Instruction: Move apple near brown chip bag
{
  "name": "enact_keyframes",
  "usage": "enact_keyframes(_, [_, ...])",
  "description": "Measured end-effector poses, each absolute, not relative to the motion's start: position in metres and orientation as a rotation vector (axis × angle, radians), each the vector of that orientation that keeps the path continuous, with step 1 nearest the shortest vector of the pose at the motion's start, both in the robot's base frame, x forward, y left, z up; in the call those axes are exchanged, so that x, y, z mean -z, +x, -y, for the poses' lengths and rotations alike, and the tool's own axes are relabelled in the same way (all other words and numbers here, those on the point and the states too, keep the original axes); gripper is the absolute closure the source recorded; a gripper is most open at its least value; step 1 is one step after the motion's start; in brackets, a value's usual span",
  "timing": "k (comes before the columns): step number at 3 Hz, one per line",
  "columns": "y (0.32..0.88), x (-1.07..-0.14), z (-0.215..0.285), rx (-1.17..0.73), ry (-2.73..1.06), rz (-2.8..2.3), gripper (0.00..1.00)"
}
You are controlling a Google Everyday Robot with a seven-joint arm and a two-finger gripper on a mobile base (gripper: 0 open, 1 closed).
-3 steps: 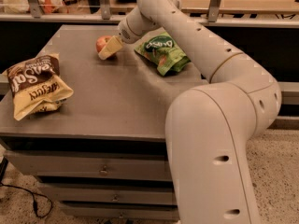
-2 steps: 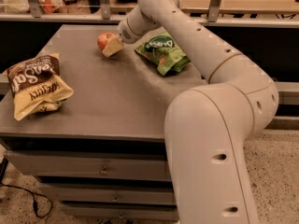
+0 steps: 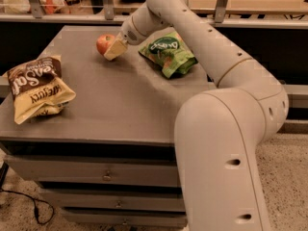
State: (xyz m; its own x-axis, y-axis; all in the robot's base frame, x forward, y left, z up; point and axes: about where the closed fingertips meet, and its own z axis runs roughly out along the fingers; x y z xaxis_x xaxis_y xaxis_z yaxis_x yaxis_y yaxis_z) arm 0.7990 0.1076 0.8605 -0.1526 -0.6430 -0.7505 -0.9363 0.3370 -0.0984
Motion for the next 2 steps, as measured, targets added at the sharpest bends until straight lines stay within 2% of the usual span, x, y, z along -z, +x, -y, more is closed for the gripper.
enact_keyframes(1, [0.772, -0.882, -0.106, -0.605, -1.466, -1.804, 1.00])
enact_keyframes(2, [0.734, -0.893, -0.097, -0.688, -1.571, -1.750, 1.00])
